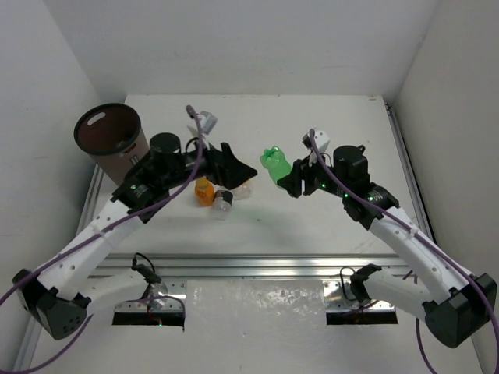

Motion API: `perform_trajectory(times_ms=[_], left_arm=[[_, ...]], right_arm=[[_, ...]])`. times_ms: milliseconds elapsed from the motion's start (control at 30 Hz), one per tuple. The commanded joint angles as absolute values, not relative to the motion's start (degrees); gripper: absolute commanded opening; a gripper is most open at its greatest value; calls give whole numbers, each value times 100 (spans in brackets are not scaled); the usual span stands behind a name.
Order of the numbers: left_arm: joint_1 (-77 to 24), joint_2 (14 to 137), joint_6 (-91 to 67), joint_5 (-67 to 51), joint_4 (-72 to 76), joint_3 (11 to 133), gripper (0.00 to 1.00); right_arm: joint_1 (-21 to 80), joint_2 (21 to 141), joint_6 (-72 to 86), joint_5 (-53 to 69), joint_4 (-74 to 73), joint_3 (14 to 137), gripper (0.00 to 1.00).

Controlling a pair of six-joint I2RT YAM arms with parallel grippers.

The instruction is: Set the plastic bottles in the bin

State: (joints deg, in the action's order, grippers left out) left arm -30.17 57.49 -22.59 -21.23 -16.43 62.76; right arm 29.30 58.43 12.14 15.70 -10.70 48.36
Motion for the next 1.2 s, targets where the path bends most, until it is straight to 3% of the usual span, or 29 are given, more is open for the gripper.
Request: perform_trajectory(times_ms=[0,300,367,433,500,533,600,633,667,700,733,800,1000,1067,1167], left_arm=[[-3445,6160,-2487,-2689,-336,6091,100],[-3814,7110,-2566,-2162,-475,6688,100],[-3823,7233,-2654,-2319,-283,6715,95],[-3823,7330,-2759,-2452,-211,6829,74],[-3823,7418,-2838,-2540,-97,6908,63],[-3823,7418,-2900,-2557,-97,6934,44],[-3823,7418,-2927,-2566,132,7013,22],[-3823,7409,-2927,-2497,19,7075,7],[-3815,7392,-2909,-2339,-243,7153,2],[-3806,7365,-2874,-1685,-498,7389,0],[-3719,7330,-2848,-800,-1162,7705,0],[-3430,7260,-2926,-121,-1816,7986,0],[-665,6917,-3041,1964,-3400,8892,0],[-213,7004,-2980,2511,-3717,9122,1],[552,7154,-2997,3216,-3727,9211,11]], right_arm=[[2883,5740,2056,2566,-686,4948,34],[2883,5335,2021,3216,-475,4966,34],[2892,5405,2091,3531,-369,4966,34],[2883,5476,2127,3699,-247,4966,34],[2892,5493,2197,3788,-124,4887,35],[2883,5484,2232,3840,-36,4869,36],[2892,5449,2276,3919,-26,4834,37],[2892,5432,2276,3876,-26,4843,41],[2883,5414,2302,3737,-70,4860,51],[2883,5353,2311,3527,-149,4860,82],[2883,5309,2285,3063,-315,4843,98],[2892,5239,2224,2656,-526,4860,99],[2883,5247,2022,1785,-1186,4922,99],[2883,5317,1960,1697,-1239,4887,99],[2874,5449,1942,1600,-1248,4817,99]])
